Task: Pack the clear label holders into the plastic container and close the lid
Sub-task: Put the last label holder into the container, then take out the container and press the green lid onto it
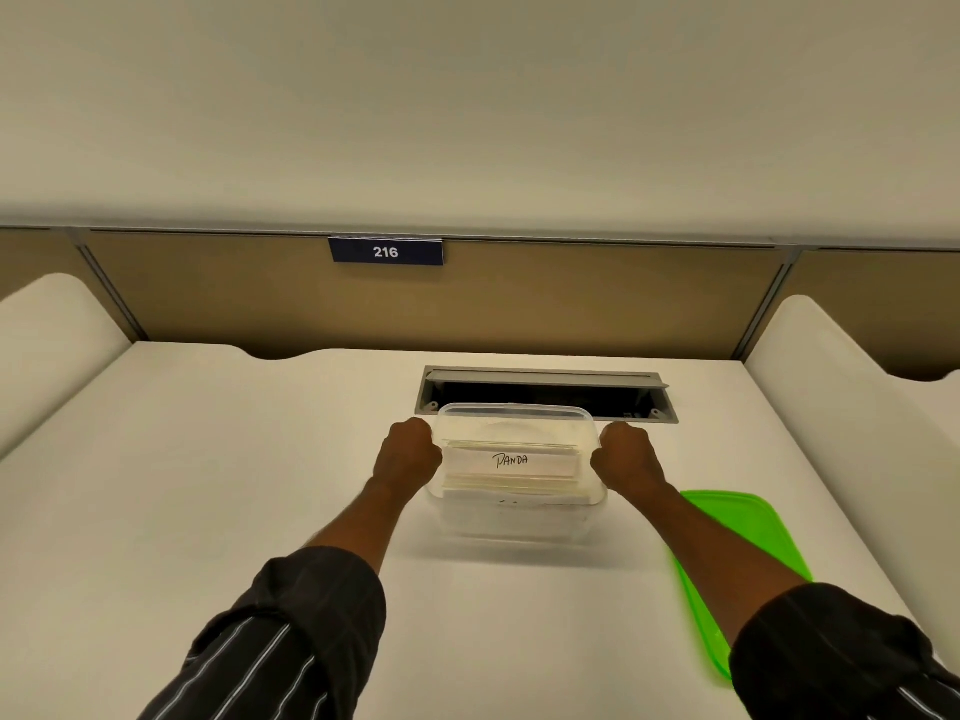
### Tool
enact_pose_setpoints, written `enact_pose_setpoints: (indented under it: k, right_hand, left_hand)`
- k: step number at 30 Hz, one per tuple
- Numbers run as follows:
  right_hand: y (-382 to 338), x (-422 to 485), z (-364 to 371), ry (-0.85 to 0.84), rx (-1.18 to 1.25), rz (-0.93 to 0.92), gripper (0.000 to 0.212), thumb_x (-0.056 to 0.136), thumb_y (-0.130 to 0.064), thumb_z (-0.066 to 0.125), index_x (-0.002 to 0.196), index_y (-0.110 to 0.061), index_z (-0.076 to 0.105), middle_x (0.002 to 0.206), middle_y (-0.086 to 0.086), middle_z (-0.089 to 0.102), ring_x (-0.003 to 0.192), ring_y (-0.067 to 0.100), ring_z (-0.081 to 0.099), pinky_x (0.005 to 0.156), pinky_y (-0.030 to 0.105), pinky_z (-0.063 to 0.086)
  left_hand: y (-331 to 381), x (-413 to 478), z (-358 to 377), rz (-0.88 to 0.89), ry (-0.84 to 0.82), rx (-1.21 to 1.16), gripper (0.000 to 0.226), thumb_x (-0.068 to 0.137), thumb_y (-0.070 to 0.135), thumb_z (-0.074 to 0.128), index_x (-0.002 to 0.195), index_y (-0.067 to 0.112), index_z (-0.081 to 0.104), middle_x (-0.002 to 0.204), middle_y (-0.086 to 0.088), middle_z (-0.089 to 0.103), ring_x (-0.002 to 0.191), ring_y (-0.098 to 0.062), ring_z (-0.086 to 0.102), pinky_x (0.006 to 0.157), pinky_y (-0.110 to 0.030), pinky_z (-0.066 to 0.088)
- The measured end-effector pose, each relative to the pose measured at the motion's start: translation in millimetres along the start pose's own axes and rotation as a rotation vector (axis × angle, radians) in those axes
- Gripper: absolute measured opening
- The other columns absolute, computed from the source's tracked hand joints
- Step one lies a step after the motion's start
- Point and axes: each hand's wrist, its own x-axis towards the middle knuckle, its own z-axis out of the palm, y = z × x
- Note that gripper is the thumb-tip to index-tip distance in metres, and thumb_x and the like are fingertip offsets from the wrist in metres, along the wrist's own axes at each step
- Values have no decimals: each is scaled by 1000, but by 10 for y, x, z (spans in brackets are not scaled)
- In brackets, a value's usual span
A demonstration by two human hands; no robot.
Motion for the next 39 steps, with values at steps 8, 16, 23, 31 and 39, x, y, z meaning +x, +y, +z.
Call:
enact_pose_setpoints:
  k: [8,16,23,31,39]
  right_hand:
    - [49,-475,79,-3,12,57,18,78,1,54,95,3,59,103,19,63,94,36,61,67,27,41]
    - [142,-848,240,6,-4,17,7,77,1,53,81,-4,53,97,23,64,88,36,62,64,27,36]
    - [203,-1034,335,-2,-54,51,14,75,2,50,70,-9,43,95,20,64,84,34,61,61,28,36]
    - [255,-1137,372,32,-89,69,18,84,-17,57,95,-4,61,105,20,66,97,35,63,71,32,45]
    - [279,-1265,179,66,-157,56,45,93,-39,53,116,-2,58,118,18,64,113,33,57,86,36,47]
  left_hand:
    - [-239,-331,-8,5,-48,2,24,83,6,59,70,19,44,78,3,49,77,-18,45,50,-20,30]
    - [-477,-645,0,-2,-116,28,13,78,5,60,71,11,51,67,5,47,69,-16,48,46,-20,32]
    - [-535,-851,18,-17,-128,-13,12,78,3,61,80,12,54,82,-1,55,74,-19,51,61,-27,42]
    - [-514,-983,20,66,-116,77,17,91,23,59,93,6,60,102,-13,67,87,-27,62,66,-29,40]
    - [-254,-1045,-32,215,-74,64,42,97,34,48,129,8,53,132,-11,55,123,-26,51,97,-34,42]
